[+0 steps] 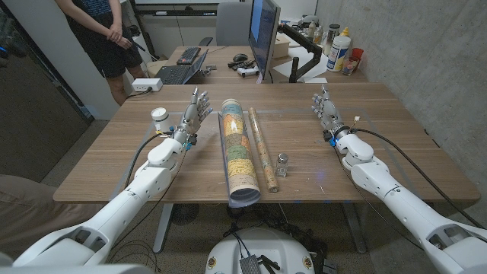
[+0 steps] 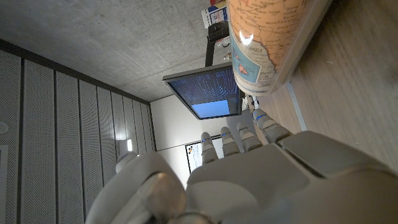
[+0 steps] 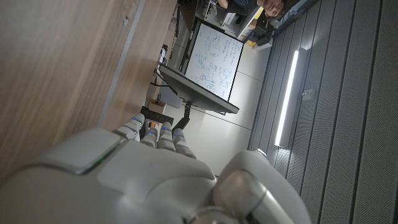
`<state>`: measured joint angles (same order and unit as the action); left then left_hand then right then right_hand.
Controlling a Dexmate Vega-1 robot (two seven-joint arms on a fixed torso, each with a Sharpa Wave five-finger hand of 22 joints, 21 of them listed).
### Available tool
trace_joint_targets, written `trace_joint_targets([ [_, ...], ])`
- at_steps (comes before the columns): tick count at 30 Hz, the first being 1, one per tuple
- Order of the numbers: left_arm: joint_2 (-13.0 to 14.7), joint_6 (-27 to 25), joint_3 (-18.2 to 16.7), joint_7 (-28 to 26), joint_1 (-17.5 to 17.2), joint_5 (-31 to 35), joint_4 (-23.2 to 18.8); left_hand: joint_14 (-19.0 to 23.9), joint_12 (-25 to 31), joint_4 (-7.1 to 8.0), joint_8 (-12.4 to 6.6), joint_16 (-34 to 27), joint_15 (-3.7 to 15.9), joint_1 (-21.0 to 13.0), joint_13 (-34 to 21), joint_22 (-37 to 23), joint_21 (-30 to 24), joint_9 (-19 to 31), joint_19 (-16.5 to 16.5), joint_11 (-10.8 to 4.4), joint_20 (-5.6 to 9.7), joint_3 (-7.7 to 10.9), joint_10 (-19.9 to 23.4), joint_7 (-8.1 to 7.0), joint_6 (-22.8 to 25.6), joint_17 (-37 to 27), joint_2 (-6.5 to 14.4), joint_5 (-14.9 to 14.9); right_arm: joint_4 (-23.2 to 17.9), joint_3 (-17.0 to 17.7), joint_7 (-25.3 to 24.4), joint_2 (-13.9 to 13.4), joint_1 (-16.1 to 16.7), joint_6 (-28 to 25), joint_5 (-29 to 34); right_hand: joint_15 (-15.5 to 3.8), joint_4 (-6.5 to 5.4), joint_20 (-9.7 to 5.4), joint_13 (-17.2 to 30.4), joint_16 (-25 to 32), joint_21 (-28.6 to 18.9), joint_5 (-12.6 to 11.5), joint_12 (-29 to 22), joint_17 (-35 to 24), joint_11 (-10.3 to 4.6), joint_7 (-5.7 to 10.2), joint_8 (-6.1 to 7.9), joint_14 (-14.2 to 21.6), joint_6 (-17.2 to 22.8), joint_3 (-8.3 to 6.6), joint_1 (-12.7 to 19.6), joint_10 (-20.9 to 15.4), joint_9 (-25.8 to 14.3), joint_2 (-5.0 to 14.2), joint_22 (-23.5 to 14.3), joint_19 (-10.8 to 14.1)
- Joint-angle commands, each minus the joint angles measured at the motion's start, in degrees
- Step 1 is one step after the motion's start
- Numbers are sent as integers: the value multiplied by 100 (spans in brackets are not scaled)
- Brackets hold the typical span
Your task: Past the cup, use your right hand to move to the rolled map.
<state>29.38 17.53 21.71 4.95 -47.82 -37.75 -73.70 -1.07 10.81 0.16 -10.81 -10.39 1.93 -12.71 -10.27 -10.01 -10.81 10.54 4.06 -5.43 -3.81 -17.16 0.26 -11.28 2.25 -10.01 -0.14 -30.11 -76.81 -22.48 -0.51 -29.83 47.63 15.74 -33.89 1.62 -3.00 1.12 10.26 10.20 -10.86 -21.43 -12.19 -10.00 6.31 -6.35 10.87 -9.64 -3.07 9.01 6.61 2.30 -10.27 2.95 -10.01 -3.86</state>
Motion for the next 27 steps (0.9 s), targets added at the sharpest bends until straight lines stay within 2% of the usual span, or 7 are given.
trace_joint_targets([
  [1, 42, 59, -54, -14, -85, -21, -66, -37, 27, 3, -32, -16, 213, -76, -20, -16, -33, 13, -9, -32, -8, -46, -12, -54, 8, -27, 0, -30, -528, -118, -365, -243, 80, -240, 459, -38, 13, -4, 27, 5, -15, -34, -3, -21, -48, 31, 34, -34, 15, 31, 65, 9, -26, 9, -23, -81],
  [27, 71, 104, -142, -96, -139, -49, -59, -93, 16, 5, -14, -10, 197, -93, -19, -15, -29, 13, -18, -21, 21, -58, -65, -69, -44, -28, -4, -29, -1147, -352, -771, -508, -9, -813, 1239, -112, 76, -12, 26, 0, -3, -55, 5, -19, -125, 107, 49, -88, 58, 17, 160, 23, -22, 9, -22, -144],
])
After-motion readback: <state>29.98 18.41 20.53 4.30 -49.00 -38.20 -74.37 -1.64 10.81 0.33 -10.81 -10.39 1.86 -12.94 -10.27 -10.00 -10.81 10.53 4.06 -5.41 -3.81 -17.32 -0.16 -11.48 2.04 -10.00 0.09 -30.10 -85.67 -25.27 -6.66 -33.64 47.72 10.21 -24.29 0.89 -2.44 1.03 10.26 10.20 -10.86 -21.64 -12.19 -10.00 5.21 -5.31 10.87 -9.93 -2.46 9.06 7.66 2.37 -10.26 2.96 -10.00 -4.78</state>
